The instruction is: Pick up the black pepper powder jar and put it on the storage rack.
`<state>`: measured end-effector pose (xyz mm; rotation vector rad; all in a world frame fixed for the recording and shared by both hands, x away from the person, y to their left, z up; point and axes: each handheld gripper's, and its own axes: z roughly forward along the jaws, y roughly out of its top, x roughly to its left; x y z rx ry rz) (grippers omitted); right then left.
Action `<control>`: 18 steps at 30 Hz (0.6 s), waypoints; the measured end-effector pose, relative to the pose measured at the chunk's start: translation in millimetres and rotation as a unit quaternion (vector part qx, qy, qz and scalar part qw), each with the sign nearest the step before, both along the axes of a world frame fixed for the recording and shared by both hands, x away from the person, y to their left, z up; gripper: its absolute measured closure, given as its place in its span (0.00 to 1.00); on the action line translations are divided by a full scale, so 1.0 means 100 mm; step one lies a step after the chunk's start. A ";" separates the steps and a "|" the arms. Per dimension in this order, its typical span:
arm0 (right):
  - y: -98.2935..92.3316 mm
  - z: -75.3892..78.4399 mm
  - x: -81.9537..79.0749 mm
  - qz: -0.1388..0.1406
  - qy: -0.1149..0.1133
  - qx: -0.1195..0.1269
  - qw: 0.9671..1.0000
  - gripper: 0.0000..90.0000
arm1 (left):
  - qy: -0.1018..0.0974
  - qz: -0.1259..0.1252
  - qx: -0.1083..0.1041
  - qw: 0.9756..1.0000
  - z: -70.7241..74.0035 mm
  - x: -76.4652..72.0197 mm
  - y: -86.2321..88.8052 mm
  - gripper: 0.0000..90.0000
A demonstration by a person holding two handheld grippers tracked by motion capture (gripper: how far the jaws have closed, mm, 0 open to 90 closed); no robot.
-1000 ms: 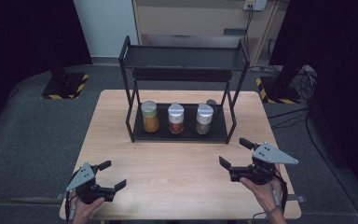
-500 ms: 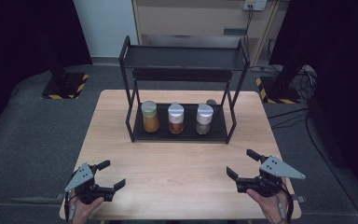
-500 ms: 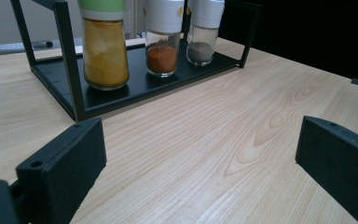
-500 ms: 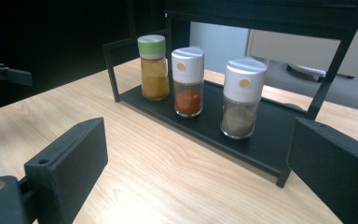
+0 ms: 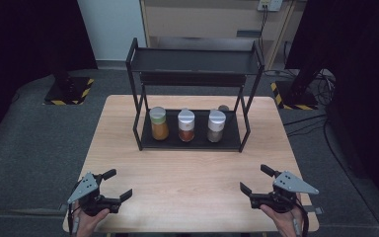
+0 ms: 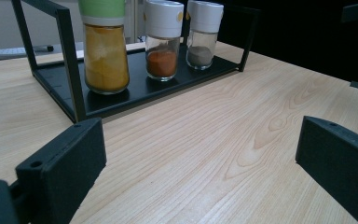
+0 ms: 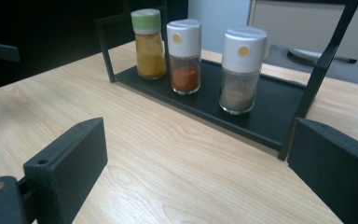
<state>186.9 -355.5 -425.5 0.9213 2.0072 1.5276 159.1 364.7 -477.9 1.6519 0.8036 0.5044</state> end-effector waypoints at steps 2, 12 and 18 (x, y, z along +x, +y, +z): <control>0.01 -0.02 0.01 0.000 0.003 -0.001 1.000 0.06 | 0.000 0.000 0.000 1.000 0.00 0.00 0.00 0.00; 0.01 -0.15 0.05 -0.004 0.009 0.007 1.000 0.07 | -0.002 0.000 -0.002 1.000 0.00 0.00 0.00 0.00; 0.01 -0.20 0.07 -0.003 0.011 0.012 1.000 0.07 | -0.004 -0.003 -0.001 1.000 -0.01 0.00 0.01 0.01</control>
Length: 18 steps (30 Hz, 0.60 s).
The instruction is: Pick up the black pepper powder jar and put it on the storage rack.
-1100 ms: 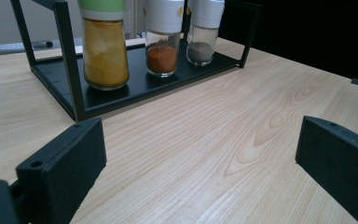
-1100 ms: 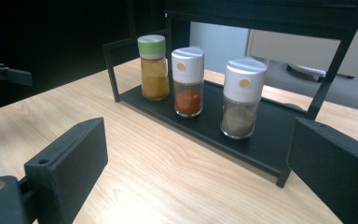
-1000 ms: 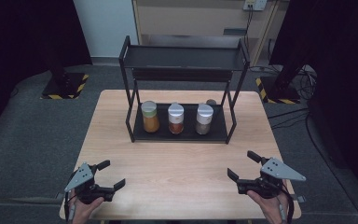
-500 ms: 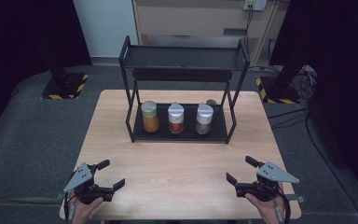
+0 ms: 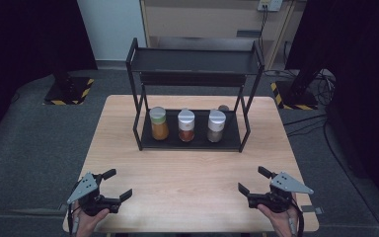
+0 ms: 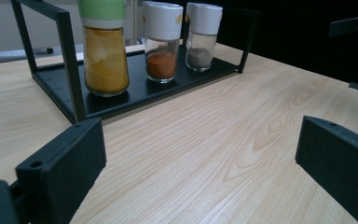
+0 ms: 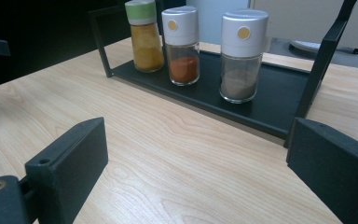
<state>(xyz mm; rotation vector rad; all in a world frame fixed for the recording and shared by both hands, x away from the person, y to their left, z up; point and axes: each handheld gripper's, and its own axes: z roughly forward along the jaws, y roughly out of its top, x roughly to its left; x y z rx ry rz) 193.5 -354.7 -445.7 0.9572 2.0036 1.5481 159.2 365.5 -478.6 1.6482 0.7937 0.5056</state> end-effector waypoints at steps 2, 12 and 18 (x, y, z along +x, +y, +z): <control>0.01 -0.01 0.01 0.003 -0.002 -0.004 1.000 0.07 | -0.002 -0.002 0.000 1.000 0.00 0.00 0.00 0.01; 0.00 -0.08 0.02 0.007 -0.013 -0.009 1.000 0.07 | -0.005 -0.009 -0.004 1.000 -0.01 0.01 0.01 0.01; 0.02 -0.07 0.01 0.010 -0.014 -0.015 1.000 0.07 | -0.005 -0.009 -0.003 1.000 -0.01 0.01 0.01 0.01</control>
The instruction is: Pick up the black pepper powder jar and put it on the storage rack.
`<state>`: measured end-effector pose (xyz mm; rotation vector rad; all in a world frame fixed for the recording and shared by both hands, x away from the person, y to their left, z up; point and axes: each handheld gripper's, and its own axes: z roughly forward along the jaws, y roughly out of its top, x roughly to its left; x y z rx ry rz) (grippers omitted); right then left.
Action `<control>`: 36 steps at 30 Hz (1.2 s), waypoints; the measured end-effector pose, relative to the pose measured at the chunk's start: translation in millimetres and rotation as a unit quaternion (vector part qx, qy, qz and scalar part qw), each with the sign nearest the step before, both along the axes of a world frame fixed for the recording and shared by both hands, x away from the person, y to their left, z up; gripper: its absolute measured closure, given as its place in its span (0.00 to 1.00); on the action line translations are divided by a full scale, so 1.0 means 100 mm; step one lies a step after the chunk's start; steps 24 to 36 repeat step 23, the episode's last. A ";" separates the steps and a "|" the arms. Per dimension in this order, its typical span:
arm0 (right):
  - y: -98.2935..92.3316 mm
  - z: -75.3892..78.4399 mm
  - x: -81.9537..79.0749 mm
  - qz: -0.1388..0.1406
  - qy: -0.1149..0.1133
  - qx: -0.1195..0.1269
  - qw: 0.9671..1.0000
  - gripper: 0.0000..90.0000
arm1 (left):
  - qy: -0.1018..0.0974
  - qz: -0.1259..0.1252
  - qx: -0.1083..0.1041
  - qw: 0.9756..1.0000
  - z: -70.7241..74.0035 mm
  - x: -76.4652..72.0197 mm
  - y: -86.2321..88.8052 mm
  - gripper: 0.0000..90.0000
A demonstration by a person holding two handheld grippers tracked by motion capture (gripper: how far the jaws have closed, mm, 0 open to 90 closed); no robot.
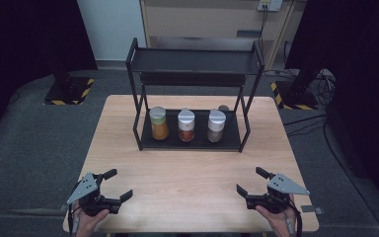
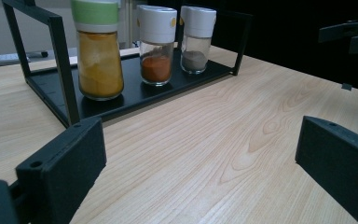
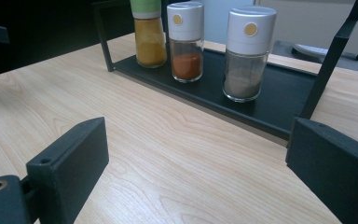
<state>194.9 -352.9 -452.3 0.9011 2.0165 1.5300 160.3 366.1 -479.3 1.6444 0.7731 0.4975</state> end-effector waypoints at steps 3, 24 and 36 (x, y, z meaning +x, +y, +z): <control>0.00 0.00 0.00 0.000 0.003 0.000 1.000 0.07 | 0.000 0.000 0.000 1.000 0.00 0.00 0.00 0.01; -0.01 0.00 0.01 -0.001 0.007 0.000 1.000 0.07 | -0.001 0.000 -0.002 1.000 0.00 0.00 0.00 0.01; -0.01 0.00 0.01 -0.001 0.007 0.000 1.000 0.07 | -0.001 0.000 -0.002 1.000 0.00 0.00 0.00 0.01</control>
